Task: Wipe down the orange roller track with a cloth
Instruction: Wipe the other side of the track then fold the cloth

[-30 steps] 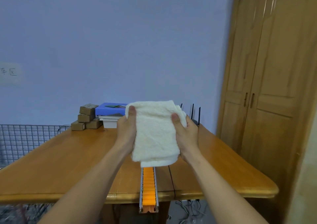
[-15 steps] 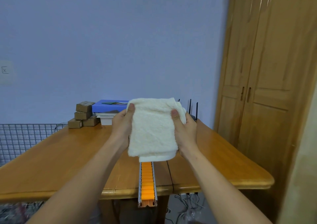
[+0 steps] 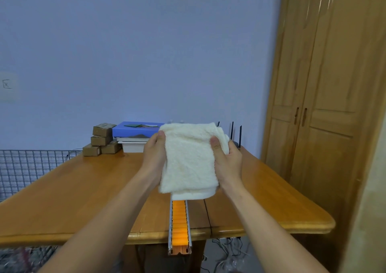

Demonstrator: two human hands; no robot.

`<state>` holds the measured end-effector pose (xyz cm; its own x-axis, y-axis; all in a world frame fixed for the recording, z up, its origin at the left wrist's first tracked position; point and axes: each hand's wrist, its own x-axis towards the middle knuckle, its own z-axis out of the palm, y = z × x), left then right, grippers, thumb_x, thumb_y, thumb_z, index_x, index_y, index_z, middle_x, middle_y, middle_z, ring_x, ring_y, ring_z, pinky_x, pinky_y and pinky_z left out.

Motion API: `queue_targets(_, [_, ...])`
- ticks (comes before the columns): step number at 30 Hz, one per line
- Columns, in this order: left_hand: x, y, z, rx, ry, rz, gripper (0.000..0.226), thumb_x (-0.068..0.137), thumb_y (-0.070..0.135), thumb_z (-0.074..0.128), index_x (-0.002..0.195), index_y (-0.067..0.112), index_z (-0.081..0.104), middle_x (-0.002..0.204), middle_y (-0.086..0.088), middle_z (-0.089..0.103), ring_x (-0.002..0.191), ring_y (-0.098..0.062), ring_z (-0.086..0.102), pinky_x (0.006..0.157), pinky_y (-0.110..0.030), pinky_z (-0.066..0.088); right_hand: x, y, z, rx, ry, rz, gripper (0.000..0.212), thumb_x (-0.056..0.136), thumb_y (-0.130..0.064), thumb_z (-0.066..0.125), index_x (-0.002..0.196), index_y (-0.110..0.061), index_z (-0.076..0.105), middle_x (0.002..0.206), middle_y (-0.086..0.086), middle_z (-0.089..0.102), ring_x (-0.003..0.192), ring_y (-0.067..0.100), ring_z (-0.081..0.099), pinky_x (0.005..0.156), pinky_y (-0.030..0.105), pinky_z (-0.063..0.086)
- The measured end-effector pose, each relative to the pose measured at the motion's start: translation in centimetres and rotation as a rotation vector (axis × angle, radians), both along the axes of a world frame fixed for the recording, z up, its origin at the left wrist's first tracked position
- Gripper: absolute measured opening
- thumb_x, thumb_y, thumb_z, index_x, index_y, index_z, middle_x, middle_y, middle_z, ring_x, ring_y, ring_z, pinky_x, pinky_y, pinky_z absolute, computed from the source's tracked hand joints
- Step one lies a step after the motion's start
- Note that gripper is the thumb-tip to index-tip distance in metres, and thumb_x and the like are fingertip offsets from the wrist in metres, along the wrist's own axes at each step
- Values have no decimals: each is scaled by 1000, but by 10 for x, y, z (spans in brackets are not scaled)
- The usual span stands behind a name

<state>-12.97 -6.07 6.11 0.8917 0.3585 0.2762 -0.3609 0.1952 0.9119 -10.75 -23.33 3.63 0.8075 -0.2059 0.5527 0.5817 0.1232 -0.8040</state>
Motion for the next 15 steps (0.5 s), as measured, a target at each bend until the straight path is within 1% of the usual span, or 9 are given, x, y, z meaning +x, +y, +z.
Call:
queue_targets(3, [4, -3, -4, 1, 7, 5, 30, 109, 41, 42, 100, 29, 68, 105, -1, 73, 97, -21, 70, 84, -40, 55, 3, -4, -3, -11, -3, -1, 21, 92, -42, 70, 103, -24, 72, 94, -8, 75, 90, 13, 72, 80, 37, 61])
queue_targets(6, [9, -7, -8, 8, 22, 5, 29, 109, 42, 41, 105, 28, 67, 106, -1, 73, 97, -20, 71, 75, -36, 56, 6, -9, -7, -22, -4, -11, 20, 93, -43, 69, 103, -26, 71, 95, -9, 75, 91, 12, 71, 80, 36, 60])
queue_targets(7, [12, -9, -10, 12, 30, 9, 29, 108, 42, 41, 107, 28, 66, 107, -1, 73, 97, -20, 70, 74, -36, 55, 7, -11, -8, -26, -3, -17, 19, 93, -43, 69, 103, -27, 71, 95, -10, 75, 91, 10, 71, 80, 35, 60])
queue_targets(9, [17, -13, -14, 18, 51, 12, 30, 108, 43, 41, 111, 27, 67, 110, -2, 73, 101, -22, 70, 81, -39, 57, 9, -16, -11, -37, 11, -27, 17, 93, -43, 68, 102, -28, 70, 94, -13, 75, 89, 7, 71, 78, 31, 59])
queue_targets(11, [21, -19, -20, 18, 79, 4, 33, 108, 42, 42, 114, 24, 68, 113, -5, 73, 104, -25, 70, 84, -41, 57, 13, -22, -15, -42, 41, -43, 17, 93, -45, 67, 101, -30, 70, 92, -15, 74, 87, 5, 70, 77, 31, 58])
queue_targets(13, [25, -26, -26, 29, 111, -10, 34, 108, 42, 41, 112, 21, 68, 111, -8, 74, 102, -27, 71, 83, -42, 57, 17, -29, -21, -46, 74, -65, 18, 92, -47, 67, 99, -31, 70, 91, -15, 74, 86, 6, 70, 78, 35, 59])
queue_targets(15, [30, -33, -33, 34, 132, -32, 35, 109, 42, 41, 114, 20, 67, 113, -10, 73, 105, -29, 70, 89, -46, 57, 22, -36, -29, -51, 105, -84, 23, 90, -53, 67, 98, -31, 70, 92, -11, 74, 89, 12, 71, 81, 44, 61])
